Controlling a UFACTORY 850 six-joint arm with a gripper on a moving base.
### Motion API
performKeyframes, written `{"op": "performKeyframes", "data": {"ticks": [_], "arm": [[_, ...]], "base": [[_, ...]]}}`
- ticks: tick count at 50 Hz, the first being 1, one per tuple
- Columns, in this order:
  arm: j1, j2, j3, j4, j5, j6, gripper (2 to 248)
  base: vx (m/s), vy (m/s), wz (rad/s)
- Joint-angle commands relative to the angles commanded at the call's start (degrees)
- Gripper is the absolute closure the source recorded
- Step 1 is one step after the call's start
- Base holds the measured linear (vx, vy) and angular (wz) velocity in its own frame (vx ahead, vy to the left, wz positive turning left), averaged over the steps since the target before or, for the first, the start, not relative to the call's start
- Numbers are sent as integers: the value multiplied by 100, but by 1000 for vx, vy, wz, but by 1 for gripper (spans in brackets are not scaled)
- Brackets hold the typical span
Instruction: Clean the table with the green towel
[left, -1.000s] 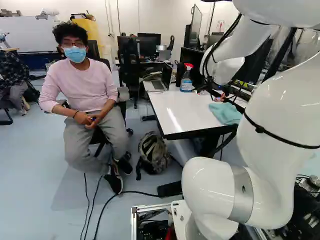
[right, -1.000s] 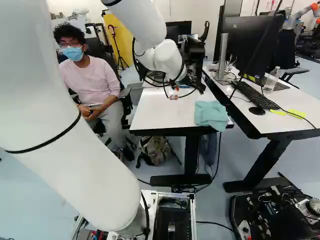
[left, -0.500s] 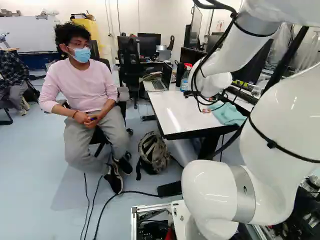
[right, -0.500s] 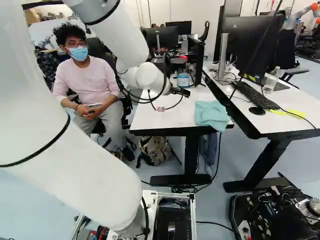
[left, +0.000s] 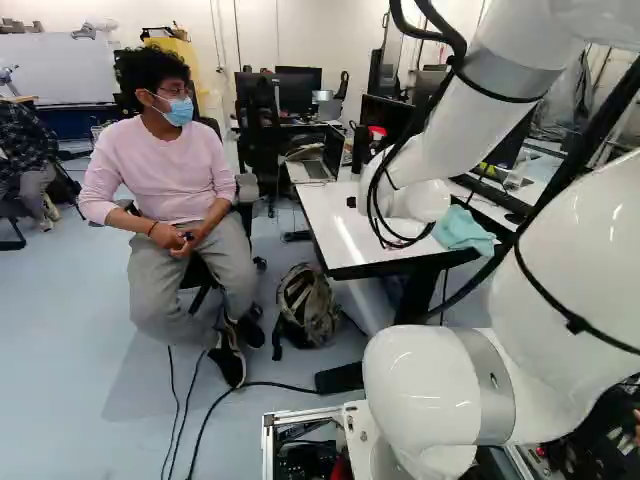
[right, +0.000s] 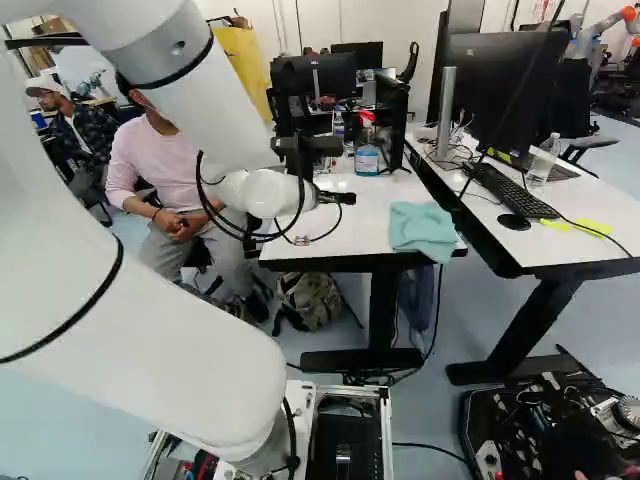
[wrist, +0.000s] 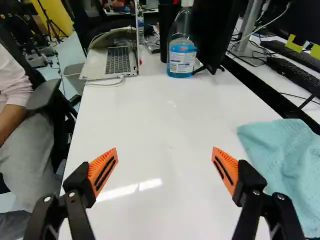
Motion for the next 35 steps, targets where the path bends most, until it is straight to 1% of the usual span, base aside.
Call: {"op": "performKeyframes", "data": {"ticks": [17, 35], "arm": [[343, 215, 574, 19, 734, 0, 3], [614, 386, 1028, 33, 1316, 0, 3]], "base": [[0, 0, 0], [0, 0, 0]]}}
